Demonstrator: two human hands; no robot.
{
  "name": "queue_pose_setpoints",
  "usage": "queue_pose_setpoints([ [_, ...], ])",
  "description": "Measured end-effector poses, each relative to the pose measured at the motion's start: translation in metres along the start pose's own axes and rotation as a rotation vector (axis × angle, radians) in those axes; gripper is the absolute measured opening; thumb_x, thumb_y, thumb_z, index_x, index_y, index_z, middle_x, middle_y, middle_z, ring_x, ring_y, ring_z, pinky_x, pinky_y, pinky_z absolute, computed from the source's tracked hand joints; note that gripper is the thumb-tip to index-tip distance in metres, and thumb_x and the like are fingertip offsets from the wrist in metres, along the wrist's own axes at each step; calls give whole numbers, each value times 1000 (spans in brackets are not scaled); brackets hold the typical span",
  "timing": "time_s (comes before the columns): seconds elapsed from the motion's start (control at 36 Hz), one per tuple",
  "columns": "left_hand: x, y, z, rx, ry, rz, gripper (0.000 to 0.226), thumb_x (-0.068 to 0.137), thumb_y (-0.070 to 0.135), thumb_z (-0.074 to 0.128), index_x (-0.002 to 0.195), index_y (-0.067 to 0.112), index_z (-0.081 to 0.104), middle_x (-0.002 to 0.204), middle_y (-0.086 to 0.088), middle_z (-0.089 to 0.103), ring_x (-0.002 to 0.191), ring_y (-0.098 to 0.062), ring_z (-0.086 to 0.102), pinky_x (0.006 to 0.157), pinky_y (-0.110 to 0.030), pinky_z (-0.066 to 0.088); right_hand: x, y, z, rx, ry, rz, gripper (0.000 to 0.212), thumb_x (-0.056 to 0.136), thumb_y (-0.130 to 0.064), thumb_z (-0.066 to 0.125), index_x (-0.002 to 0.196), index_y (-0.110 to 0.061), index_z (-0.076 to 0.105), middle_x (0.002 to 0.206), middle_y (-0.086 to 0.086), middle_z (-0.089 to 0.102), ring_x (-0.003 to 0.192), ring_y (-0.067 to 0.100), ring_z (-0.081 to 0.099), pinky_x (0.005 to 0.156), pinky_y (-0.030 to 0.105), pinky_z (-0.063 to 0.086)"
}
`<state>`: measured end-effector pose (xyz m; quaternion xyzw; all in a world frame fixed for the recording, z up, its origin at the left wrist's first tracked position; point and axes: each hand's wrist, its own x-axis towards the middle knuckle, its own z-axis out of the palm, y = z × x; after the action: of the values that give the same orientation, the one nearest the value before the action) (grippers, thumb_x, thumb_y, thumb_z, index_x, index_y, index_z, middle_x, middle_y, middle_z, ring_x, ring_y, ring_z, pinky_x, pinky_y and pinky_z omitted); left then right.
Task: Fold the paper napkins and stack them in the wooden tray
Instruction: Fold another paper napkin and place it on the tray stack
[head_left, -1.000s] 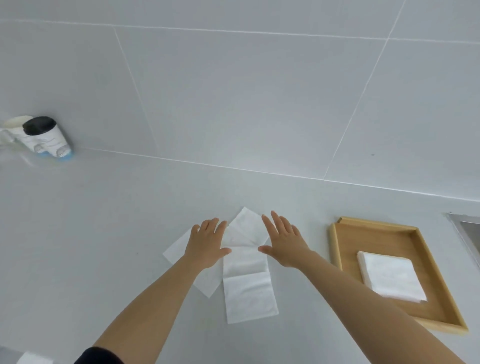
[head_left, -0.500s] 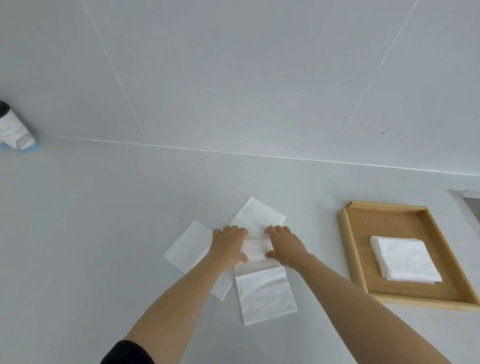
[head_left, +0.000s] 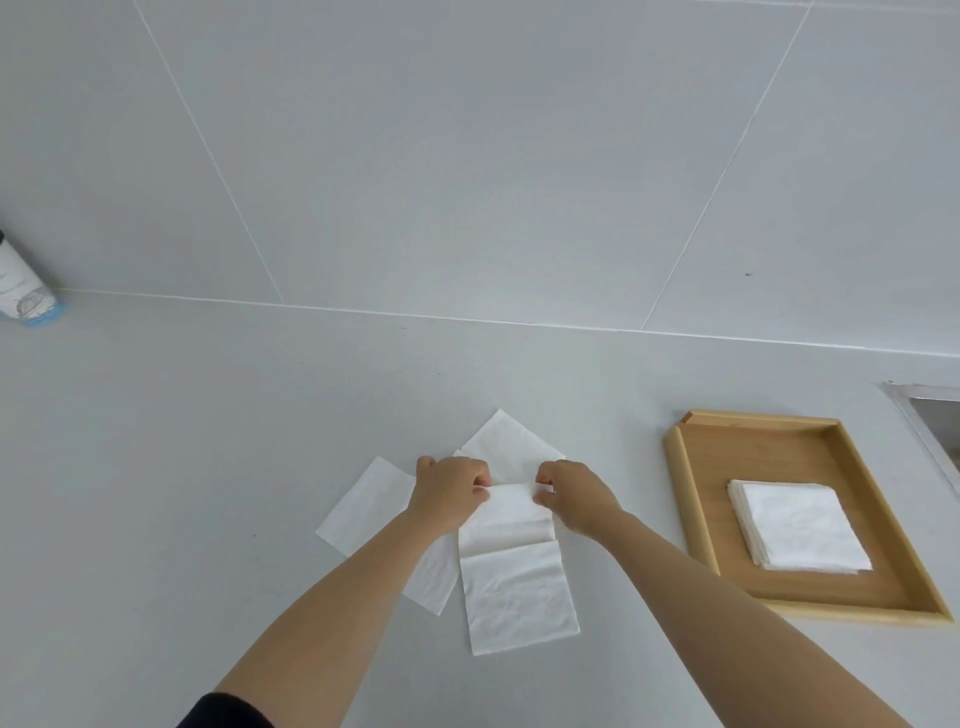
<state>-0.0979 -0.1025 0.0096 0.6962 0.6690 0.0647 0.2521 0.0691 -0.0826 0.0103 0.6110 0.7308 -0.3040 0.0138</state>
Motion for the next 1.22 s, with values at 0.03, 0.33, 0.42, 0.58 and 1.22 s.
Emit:
queue_pose_setpoints([
  [0.03,-1,3,-4,-36,7,-9,12,88,16,49,80,20,57,79,4,62,84,-19,55,82,-28,21,-1,1,-4,18,10,-2,17,89,-13,49,99,-4,59,105,12,63,92,25,56,69,27,37],
  [0.33,20,95,-39,-279,37,126,9,83,9,56,77,10,63,68,4,55,74,-18,50,73,-26,36,-46,42,-95,133,274,30,15,90,-15,51,95,-4,60,83,3,53,81,21,49,68,29,38],
  [0.42,26,106,-52,-363,68,149,10,83,8,57,84,2,66,78,-3,59,77,-19,53,72,-28,40,-46,44,-111,150,321,11,12,90,-15,52,91,-6,60,84,9,61,86,27,57,72,36,46],
  [0.58,37,119,-42,-420,34,199,11,83,5,58,87,1,67,79,-1,61,77,-16,55,69,-21,42,-58,60,-123,207,303,31,12,88,-13,55,77,-15,50,79,4,56,79,24,54,67,32,42],
  [1.22,22,90,25,-230,-179,109,21,85,5,51,103,7,62,73,7,53,81,-17,52,66,-21,40,-60,88,-62,52,-18,157,22,90,-8,49,111,-7,56,114,14,62,92,24,56,76,33,45],
])
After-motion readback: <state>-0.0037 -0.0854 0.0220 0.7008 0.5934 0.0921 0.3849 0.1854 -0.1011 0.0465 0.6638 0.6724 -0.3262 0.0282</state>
